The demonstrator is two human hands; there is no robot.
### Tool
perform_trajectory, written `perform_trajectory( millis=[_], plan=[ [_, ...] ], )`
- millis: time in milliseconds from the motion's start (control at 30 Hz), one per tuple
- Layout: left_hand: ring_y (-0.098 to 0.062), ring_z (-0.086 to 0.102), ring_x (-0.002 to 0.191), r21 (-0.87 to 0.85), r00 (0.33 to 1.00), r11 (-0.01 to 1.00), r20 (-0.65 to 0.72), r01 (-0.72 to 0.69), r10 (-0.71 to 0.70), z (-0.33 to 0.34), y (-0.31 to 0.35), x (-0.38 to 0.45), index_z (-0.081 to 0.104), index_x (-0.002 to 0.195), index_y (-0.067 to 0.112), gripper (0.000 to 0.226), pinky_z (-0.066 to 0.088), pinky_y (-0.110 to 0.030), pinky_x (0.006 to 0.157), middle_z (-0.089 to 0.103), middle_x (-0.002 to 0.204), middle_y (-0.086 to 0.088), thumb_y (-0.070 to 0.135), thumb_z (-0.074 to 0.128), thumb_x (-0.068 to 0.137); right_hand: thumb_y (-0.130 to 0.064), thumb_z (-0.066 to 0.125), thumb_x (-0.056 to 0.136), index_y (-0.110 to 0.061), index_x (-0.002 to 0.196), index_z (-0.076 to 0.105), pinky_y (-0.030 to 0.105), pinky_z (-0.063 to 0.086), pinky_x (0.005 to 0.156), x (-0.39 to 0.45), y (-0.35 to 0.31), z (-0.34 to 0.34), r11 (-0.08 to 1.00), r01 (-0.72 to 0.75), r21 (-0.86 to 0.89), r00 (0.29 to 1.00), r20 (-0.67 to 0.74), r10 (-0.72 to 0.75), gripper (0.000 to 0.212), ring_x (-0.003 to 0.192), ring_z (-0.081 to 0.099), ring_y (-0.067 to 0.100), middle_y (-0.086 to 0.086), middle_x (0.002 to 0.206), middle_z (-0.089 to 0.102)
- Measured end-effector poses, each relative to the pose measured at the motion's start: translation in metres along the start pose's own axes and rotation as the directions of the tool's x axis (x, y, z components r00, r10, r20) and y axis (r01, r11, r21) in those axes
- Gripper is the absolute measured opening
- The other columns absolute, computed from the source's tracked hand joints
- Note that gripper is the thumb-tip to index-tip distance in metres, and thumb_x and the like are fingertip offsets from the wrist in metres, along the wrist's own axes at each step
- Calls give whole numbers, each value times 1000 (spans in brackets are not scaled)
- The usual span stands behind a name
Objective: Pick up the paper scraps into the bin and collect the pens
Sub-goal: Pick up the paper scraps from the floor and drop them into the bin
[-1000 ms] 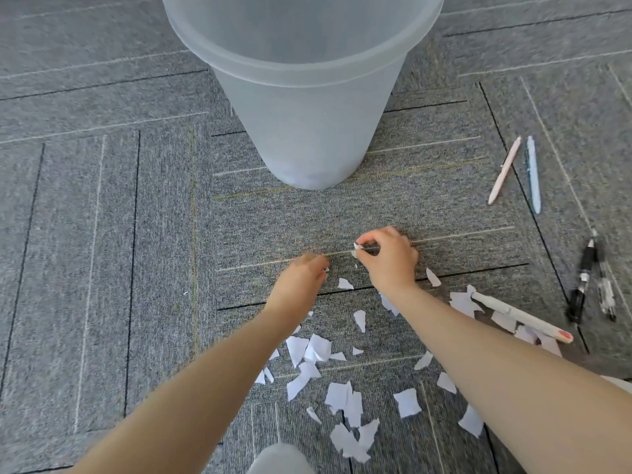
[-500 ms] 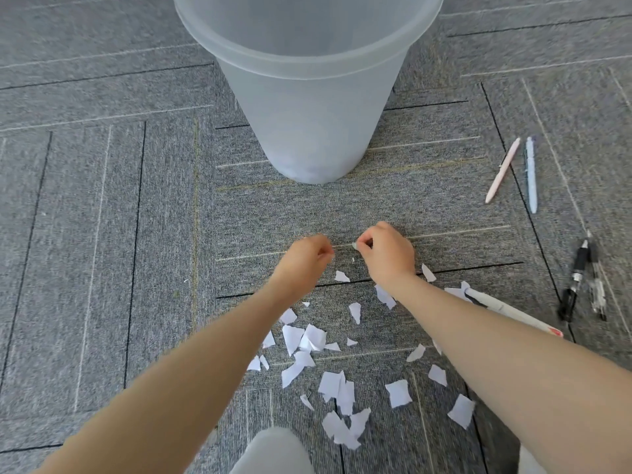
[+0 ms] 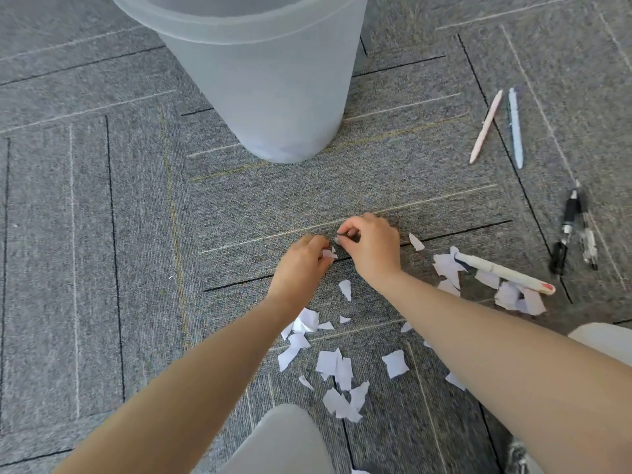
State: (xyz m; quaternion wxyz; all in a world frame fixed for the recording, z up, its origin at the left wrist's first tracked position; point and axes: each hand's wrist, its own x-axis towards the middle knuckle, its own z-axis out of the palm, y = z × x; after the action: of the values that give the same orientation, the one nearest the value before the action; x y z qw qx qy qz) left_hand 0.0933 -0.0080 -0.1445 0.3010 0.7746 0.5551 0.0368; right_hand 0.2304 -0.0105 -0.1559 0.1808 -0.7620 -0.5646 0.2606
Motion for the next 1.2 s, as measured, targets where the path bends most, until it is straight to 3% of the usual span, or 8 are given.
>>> perform_trajectory(
  millis=[167,333,533,700,833,967,1033,1200],
  plan=[
    [-23,54,78,94,995,991,36,-92,89,1,4,1,59,90,2,15,49,-35,70,58,90,-9,8,46,95,-28,61,86,-24,85,68,32,31,78,-5,-2,2,995,57,-87,998,-10,-58,8,88,56,17,-7,93,65],
    [-26,56,77,81,996,994,52,-79,75,1,8,5,59,89,1,18,50,-37,70,60,90,-12,6,42,94,-10,54,88,-18,80,67,35,32,79,5,-16,-8,974,40,-221,981,193,3,17,83,58,21,-3,92,65],
    [-13,49,54,-133,989,983,96,127,-115,-5,8,11,60,92,7,17,47,-25,52,63,83,-6,12,43,95,-24,44,96,-18,92,55,30,40,60,0,5,-43,983,-147,114,923,373,95,14,62,47,18,0,81,57],
    [-1,36,42,-462,982,866,91,191,-168,-45,12,-6,59,83,20,11,31,-11,39,53,63,4,19,53,92,-25,48,94,-17,92,56,26,43,67,0,-1,-86,940,-110,324,966,259,24,11,76,56,16,-2,83,57],
    [2,41,41,-563,972,824,-222,-60,-81,-137,53,-14,59,78,23,10,31,-6,41,54,61,4,23,58,88,-20,54,91,-28,83,56,13,45,65,24,-78,-140,814,210,541,978,-126,-169,11,67,54,0,-11,75,56],
    [1,49,52,-404,807,864,-590,-302,6,-232,92,11,58,73,25,16,41,-12,55,56,58,11,18,60,87,-21,60,86,-30,79,56,21,47,71,60,-141,-186,703,456,546,870,-441,-222,13,69,54,2,-17,74,59],
    [2,49,51,-307,772,919,-636,-245,-7,-259,98,37,62,76,17,11,36,-8,51,53,57,13,18,59,87,-22,63,84,-28,79,60,29,51,76,83,-155,-192,782,427,454,871,-440,-219,8,69,56,3,-17,72,60],
    [-24,38,57,-80,903,991,-409,104,-128,-258,80,91,45,51,9,43,24,-30,49,39,50,-6,25,50,91,-27,57,87,-26,98,71,38,39,98,103,-164,-195,944,317,96,932,-217,-291,18,100,61,16,-6,103,70]
  ],
)
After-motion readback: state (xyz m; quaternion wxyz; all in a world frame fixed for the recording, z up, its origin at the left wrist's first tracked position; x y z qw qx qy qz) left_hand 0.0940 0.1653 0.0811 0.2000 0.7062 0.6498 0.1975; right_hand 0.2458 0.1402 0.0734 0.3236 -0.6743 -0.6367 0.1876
